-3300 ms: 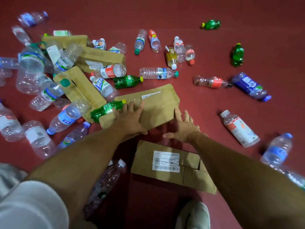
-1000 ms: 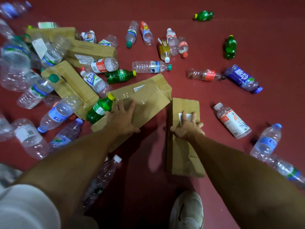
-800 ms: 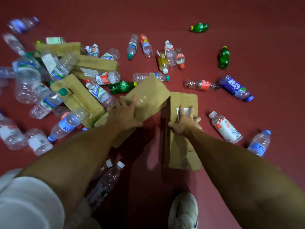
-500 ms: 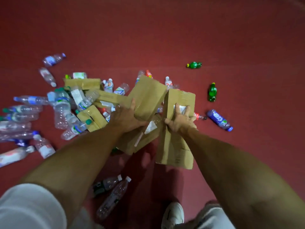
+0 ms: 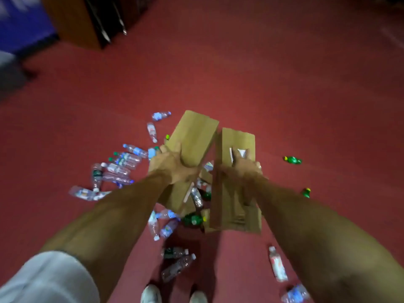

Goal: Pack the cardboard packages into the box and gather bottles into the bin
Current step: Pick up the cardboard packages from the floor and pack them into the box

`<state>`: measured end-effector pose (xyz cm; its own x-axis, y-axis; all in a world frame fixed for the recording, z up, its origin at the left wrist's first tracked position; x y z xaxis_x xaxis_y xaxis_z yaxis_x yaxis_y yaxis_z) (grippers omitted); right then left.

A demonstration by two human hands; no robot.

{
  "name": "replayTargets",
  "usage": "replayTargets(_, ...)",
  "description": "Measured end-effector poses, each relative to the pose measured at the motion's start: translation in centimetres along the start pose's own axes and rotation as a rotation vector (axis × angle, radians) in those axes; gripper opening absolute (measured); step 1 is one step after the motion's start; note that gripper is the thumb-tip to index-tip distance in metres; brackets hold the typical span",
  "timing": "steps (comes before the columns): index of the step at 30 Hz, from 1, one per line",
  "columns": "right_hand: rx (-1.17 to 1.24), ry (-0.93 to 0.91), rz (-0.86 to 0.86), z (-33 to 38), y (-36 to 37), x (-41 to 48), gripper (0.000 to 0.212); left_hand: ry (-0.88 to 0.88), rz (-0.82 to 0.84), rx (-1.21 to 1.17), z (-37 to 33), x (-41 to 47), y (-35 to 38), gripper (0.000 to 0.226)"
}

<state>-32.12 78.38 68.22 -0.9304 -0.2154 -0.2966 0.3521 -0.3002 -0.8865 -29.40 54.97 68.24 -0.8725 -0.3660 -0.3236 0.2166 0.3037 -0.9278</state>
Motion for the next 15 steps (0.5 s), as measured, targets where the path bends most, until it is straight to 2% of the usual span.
replayTargets(2, 0.018, -0.112, -0.017, 4.7, -2.6, 0.8, 0.087, -0.068, -0.063, -0.007, 3.1, -0.5, -4.4, 0.122)
replayTargets(7, -0.131, -0.343, 0.034, 16.1, -6.3, 2.3, 0.088, -0.256, -0.164, 0.015, 11.1, -2.9, -12.5, 0.12)
replayTargets(15, -0.189, -0.647, 0.078, 34.3, -4.0, 0.2, 0.085, -0.546, -0.267, -0.02, 25.9, -9.5, -20.5, 0.11)
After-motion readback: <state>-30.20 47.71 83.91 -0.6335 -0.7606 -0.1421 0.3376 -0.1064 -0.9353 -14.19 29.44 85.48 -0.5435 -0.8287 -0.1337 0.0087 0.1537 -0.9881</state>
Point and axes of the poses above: each hand's wrist, its own x-axis towards the middle knuckle, its own y-axis out of the palm, z = x × y, the point moved 7 cm from there along x, towards the middle knuckle, and after that the axes turned 14 degrees about -y, right-handed, at the moved point
